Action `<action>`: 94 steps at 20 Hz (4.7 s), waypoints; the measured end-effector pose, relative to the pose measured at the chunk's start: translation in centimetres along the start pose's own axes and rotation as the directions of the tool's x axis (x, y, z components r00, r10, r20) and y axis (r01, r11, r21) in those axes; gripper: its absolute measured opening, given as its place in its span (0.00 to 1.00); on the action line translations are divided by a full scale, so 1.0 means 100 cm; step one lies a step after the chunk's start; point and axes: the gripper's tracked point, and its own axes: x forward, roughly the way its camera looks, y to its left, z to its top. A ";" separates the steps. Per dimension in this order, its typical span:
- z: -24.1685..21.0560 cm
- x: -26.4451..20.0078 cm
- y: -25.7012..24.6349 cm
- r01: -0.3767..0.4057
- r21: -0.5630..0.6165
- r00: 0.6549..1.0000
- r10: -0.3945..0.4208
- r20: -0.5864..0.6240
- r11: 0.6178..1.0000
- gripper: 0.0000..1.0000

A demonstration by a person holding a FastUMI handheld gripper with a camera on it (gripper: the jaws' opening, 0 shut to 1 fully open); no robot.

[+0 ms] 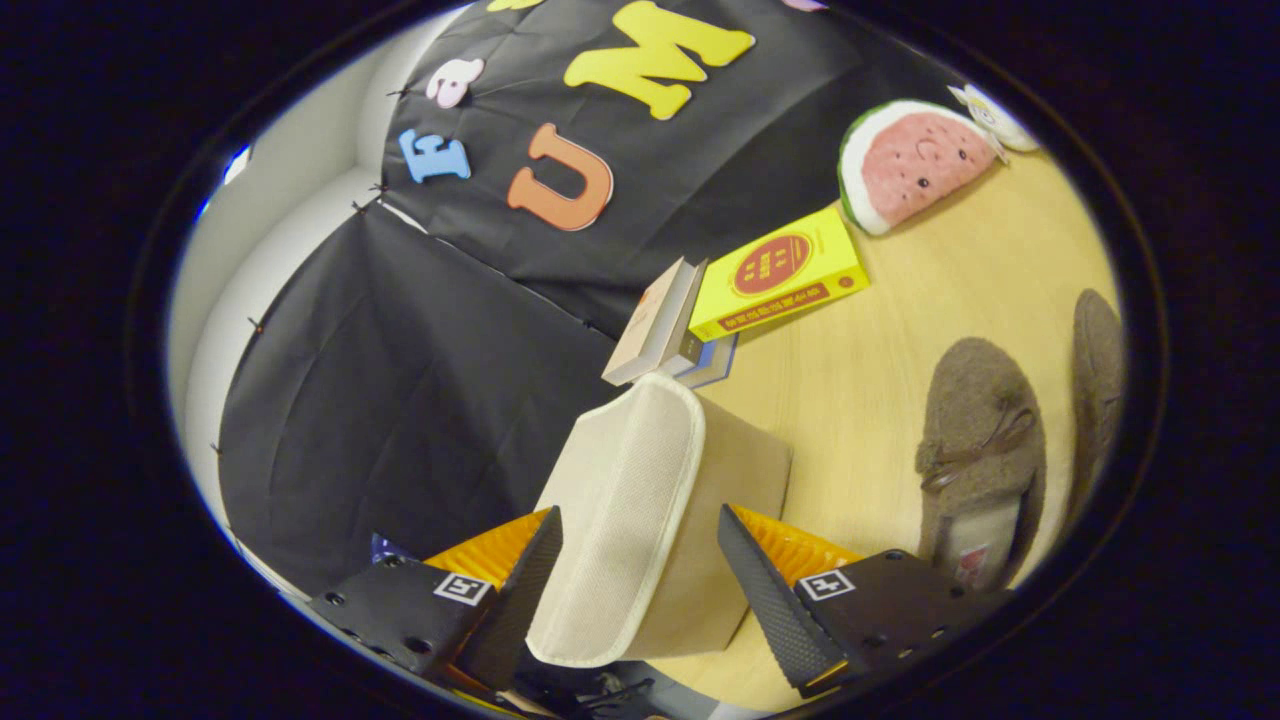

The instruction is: Open the storage box then place both shoes into the box .Put the left shoe in first, then the right shoe, with the right side of both shoes facing outward in a uniform manner.

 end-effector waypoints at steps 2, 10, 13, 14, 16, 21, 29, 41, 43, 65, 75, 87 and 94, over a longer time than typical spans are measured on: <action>-0.005 0.009 0.005 -0.059 0.028 0.997 0.061 -0.054 0.998 0.95; -0.003 0.027 0.004 -0.157 0.157 0.977 0.177 -0.118 0.975 0.94; -0.001 0.036 0.000 -0.170 0.194 0.973 0.197 -0.124 0.966 0.76; -0.004 0.038 0.002 -0.180 0.201 0.967 0.211 -0.141 0.963 0.76; -0.004 0.038 0.000 -0.172 0.207 0.968 0.204 -0.145 0.963 0.68; 0.018 0.015 0.012 -0.257 0.294 0.957 0.285 -0.057 0.921 0.15; 0.029 0.000 0.072 -0.310 0.244 0.938 0.338 -0.082 0.919 0.00; 0.026 0.068 0.218 -0.376 0.155 0.914 0.393 -0.102 0.913 0.01; 0.023 0.088 0.235 -0.368 0.156 0.917 0.386 -0.103 0.917 0.01; -0.015 0.117 0.216 -0.051 0.005 0.999 0.051 0.000 0.999 0.94; 0.008 -0.033 0.116 0.349 -0.145 0.928 -0.321 0.187 0.926 0.95; 0.014 -0.145 -0.033 0.650 -0.235 0.760 -0.617 0.205 0.723 0.96; 0.002 -0.144 -0.118 0.740 -0.260 0.641 -0.767 -0.009 0.621 0.96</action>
